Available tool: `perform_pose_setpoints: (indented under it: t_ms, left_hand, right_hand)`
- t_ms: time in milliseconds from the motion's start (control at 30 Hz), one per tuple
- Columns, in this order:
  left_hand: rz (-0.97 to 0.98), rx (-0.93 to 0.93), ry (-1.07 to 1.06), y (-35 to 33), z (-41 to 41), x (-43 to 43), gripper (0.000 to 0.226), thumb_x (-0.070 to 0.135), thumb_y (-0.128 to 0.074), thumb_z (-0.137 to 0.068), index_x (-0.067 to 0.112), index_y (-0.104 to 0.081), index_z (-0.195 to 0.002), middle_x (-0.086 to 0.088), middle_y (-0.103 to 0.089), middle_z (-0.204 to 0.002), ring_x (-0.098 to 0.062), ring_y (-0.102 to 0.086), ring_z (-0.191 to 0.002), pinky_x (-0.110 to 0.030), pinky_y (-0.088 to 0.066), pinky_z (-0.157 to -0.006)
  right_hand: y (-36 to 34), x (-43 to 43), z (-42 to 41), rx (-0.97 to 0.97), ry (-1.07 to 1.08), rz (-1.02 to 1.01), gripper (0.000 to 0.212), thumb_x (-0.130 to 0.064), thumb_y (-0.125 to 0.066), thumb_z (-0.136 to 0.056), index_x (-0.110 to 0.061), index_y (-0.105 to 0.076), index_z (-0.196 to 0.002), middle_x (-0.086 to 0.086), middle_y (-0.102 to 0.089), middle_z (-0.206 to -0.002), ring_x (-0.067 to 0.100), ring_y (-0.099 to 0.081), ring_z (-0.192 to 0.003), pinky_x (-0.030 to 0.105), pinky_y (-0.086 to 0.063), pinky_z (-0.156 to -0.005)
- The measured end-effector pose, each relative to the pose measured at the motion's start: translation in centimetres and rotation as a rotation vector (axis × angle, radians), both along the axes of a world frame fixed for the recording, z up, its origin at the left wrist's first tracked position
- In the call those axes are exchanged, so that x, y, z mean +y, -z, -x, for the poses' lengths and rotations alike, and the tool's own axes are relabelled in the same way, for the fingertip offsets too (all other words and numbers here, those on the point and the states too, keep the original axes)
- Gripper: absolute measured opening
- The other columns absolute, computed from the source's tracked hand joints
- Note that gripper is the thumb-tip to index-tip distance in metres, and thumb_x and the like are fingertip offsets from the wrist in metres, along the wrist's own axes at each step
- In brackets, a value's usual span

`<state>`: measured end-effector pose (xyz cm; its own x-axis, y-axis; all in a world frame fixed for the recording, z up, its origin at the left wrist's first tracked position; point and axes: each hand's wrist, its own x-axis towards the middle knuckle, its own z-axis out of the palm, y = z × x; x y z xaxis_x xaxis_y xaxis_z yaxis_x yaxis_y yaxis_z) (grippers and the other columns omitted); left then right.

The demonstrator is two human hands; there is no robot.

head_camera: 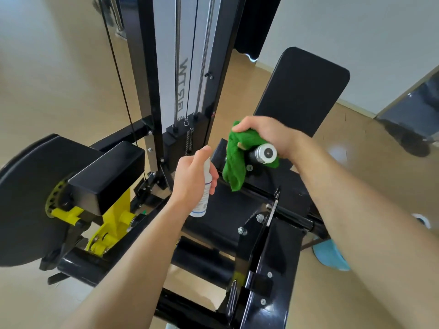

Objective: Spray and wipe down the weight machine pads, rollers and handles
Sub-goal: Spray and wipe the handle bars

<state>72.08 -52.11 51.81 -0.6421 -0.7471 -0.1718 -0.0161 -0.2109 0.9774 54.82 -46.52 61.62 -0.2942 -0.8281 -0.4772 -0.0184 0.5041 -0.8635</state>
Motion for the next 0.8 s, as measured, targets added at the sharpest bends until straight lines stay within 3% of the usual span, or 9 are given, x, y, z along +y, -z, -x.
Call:
perform_pose_setpoints:
  t_ms: [67, 167, 233, 367, 433, 500, 600, 733, 800]
  left_hand:
    - [0.009, -0.013, -0.015, -0.3, 0.0, -0.1, 0.06, 0.049, -0.045, -0.093, 0.01, -0.057, -0.049, -0.014, -0.057, -0.053, -0.022, -0.05, -0.042, -0.029, -0.049, -0.053]
    - [0.013, -0.028, -0.052, -0.5, -0.2, -0.3, 0.061, 0.047, -0.046, -0.097, 0.007, -0.058, -0.052, -0.012, -0.058, -0.054, -0.021, -0.05, -0.043, -0.029, -0.049, -0.051]
    - [0.024, -0.051, -0.04, -0.7, -0.4, -0.6, 0.063, 0.042, -0.046, -0.104, 0.004, -0.057, -0.054, -0.017, -0.056, -0.055, -0.024, -0.049, -0.043, -0.029, -0.048, -0.052]
    - [0.059, -0.102, 0.086, -0.9, -0.5, -1.2, 0.065, 0.04, -0.043, -0.107, 0.002, -0.057, -0.056, -0.017, -0.053, -0.05, -0.025, -0.045, -0.043, -0.034, -0.05, -0.062]
    - [0.071, -0.125, 0.11, -0.7, -0.5, -1.4, 0.065, 0.04, -0.043, -0.107, 0.001, -0.058, -0.057, -0.013, -0.054, -0.049, -0.024, -0.046, -0.042, -0.033, -0.051, -0.063]
    - [0.064, -0.138, 0.105, -0.4, -0.5, -1.6, 0.064, 0.041, -0.043, -0.107, 0.001, -0.059, -0.059, -0.012, -0.056, -0.052, -0.022, -0.048, -0.042, -0.032, -0.051, -0.06]
    - [0.064, -0.153, 0.033, 0.4, -0.8, -1.8, 0.066, 0.043, -0.042, -0.108, 0.002, -0.058, -0.06, -0.011, -0.059, -0.054, -0.021, -0.05, -0.045, -0.025, -0.052, -0.057]
    - [0.022, -0.142, -0.108, 0.9, -0.9, -2.2, 0.066, 0.046, -0.042, -0.106, 0.005, -0.059, -0.056, -0.009, -0.061, -0.053, -0.018, -0.054, -0.046, -0.032, -0.051, -0.069]
    - [0.014, -0.144, -0.144, 0.8, -1.1, -2.4, 0.064, 0.044, -0.044, -0.106, 0.006, -0.06, -0.057, -0.002, -0.061, -0.051, -0.015, -0.054, -0.045, -0.032, -0.05, -0.066]
  right_hand:
    - [0.6, -1.5, 0.1, 0.026, -0.105, -0.111, 0.027, -0.021, -0.055, -0.096, -0.01, -0.065, -0.073, 0.004, -0.065, -0.072, 0.015, -0.061, -0.061, 0.028, -0.05, -0.071]
    - [0.4, -1.9, -0.1, 0.292, -0.295, -0.199, 0.025, -0.028, -0.057, -0.096, -0.012, -0.068, -0.08, 0.003, -0.067, -0.077, 0.017, -0.061, -0.07, 0.034, -0.047, -0.081]
    - [-0.8, -0.6, -0.2, 0.401, -0.345, -0.164, 0.03, -0.028, -0.053, -0.098, -0.01, -0.069, -0.08, 0.003, -0.066, -0.076, 0.018, -0.059, -0.072, 0.033, -0.046, -0.079]
    - [-3.6, 2.3, -0.8, 0.439, -0.306, -0.078, 0.037, -0.033, -0.056, -0.095, 0.0, -0.066, -0.085, 0.009, -0.062, -0.078, 0.024, -0.054, -0.072, 0.04, -0.045, -0.074]
    - [-4.9, 1.9, -2.2, 0.72, -0.452, -0.173, 0.042, -0.039, -0.057, -0.094, 0.001, -0.062, -0.084, 0.006, -0.058, -0.07, 0.022, -0.051, -0.063, 0.037, -0.041, -0.064]
    - [-5.4, 1.1, -4.5, 1.122, -0.638, -0.318, 0.039, -0.042, -0.052, -0.096, -0.008, -0.062, -0.082, 0.002, -0.061, -0.073, 0.022, -0.053, -0.063, 0.034, -0.042, -0.059]
    - [-4.0, -0.1, -8.0, 1.742, -0.91, -0.471, 0.021, -0.03, -0.044, -0.099, -0.019, -0.057, -0.085, -0.001, -0.059, -0.086, 0.023, -0.051, -0.066, 0.034, -0.041, -0.058]
    - [0.9, -2.3, -9.5, 2.016, -1.214, -0.823, 0.033, -0.012, -0.045, -0.093, -0.011, -0.065, -0.118, 0.011, -0.065, -0.092, 0.032, -0.059, -0.068, 0.04, -0.043, -0.057]
    - [3.3, -2.9, -9.9, 2.055, -1.363, -0.889, 0.03, -0.01, -0.051, -0.092, -0.01, -0.065, -0.119, 0.016, -0.061, -0.092, 0.035, -0.057, -0.075, 0.043, -0.041, -0.055]
